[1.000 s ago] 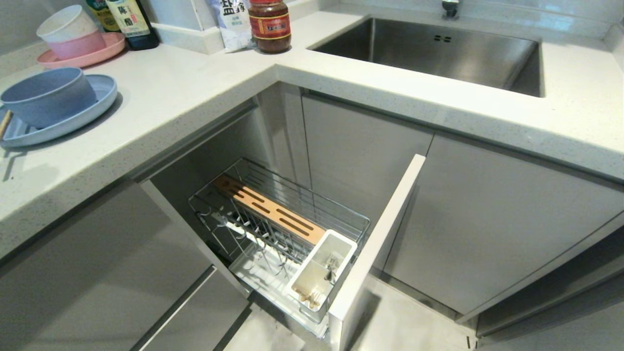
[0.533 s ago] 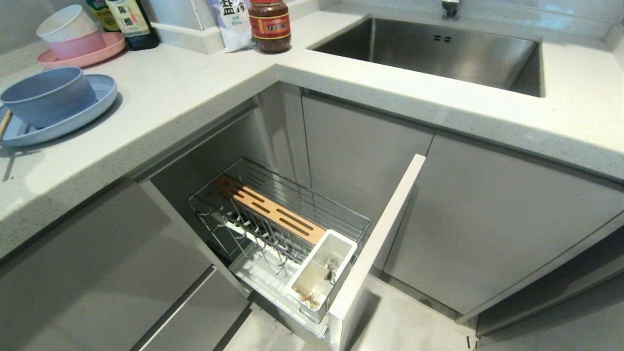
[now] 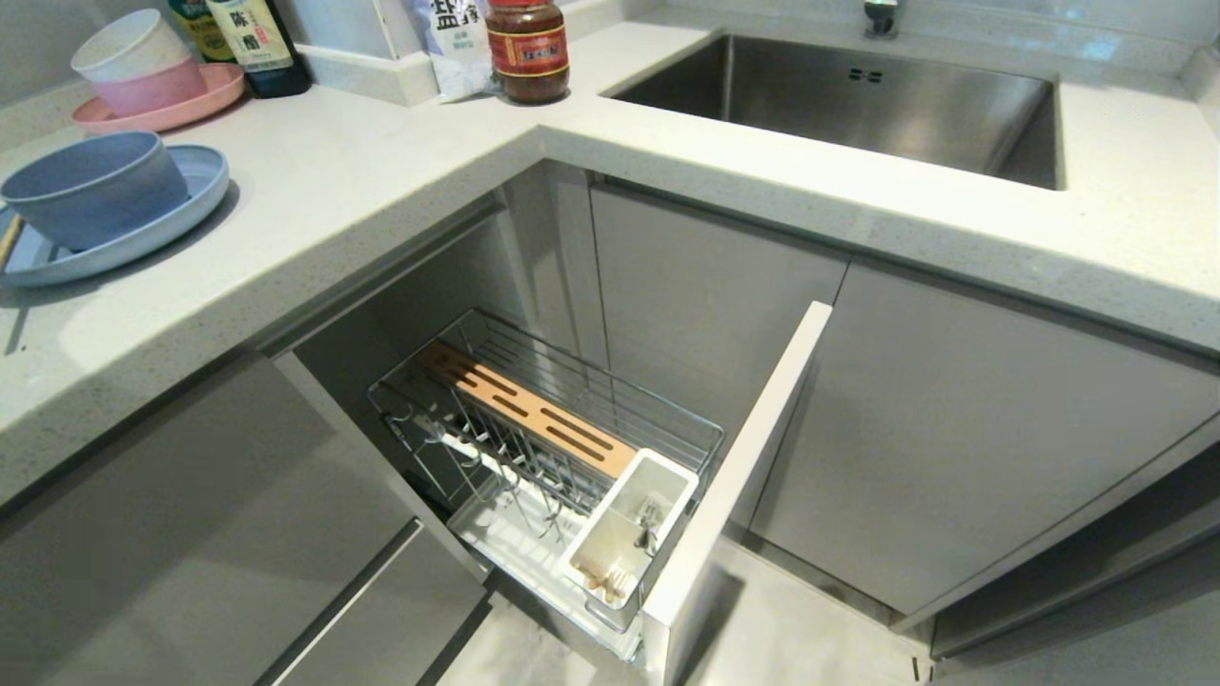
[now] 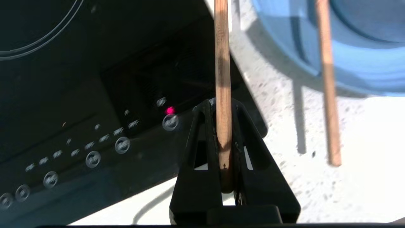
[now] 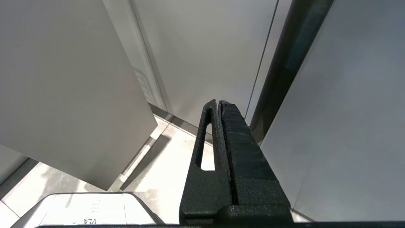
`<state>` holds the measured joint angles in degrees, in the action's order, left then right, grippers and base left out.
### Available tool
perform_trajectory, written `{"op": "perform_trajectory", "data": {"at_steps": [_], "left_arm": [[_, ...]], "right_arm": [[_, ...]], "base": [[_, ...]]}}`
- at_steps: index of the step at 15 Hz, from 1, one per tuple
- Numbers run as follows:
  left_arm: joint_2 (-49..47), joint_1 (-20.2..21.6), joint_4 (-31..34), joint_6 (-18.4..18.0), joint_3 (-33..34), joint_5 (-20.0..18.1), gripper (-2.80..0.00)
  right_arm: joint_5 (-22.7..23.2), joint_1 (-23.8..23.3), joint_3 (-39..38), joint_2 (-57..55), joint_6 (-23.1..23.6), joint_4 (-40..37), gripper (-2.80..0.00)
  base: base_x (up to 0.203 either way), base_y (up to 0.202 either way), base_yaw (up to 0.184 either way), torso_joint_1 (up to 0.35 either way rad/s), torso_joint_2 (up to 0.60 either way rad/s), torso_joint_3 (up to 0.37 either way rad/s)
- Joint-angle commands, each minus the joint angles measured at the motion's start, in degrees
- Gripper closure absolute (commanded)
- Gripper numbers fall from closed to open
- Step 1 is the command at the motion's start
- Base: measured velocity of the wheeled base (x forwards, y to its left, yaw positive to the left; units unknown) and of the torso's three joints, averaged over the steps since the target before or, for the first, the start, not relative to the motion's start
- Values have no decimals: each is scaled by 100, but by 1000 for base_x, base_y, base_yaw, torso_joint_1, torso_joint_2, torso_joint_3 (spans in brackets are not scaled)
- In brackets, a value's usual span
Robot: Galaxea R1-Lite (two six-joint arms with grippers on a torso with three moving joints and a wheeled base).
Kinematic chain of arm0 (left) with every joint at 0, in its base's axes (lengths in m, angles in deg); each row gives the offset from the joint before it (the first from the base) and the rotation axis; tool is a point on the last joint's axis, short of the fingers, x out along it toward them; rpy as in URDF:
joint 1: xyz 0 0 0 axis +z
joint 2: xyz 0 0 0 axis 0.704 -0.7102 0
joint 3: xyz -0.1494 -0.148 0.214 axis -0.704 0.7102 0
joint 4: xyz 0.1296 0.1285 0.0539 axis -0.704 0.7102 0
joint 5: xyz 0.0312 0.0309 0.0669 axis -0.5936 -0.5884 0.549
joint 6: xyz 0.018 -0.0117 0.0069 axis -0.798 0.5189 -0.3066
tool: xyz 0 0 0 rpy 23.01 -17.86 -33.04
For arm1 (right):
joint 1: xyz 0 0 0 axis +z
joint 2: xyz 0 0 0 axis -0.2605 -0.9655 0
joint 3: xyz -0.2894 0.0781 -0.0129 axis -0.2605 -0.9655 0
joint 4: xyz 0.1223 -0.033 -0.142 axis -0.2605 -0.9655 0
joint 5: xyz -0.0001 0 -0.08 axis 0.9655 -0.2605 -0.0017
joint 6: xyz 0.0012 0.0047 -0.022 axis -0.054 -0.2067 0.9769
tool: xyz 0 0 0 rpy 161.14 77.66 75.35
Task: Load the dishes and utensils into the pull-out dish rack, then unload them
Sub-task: Take the chopsticks out of the cupboard
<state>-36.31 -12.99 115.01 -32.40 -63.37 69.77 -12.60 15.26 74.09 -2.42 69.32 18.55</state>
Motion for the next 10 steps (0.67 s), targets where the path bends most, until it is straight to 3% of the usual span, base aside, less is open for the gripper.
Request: {"op": "perform_trajectory", "data": {"at_steps": [1,10], "left_arm": [[-6,-103,-233,27,143,-6,0],[32,-611,-462,193,396,-1,0]], "right_arm": [[0,2,-9,21,-4,1,0],[0,2,-9,21,-4,1,0]], "base": [[0,0,0,0,0,0],[0,0,0,0,0,0]]}}
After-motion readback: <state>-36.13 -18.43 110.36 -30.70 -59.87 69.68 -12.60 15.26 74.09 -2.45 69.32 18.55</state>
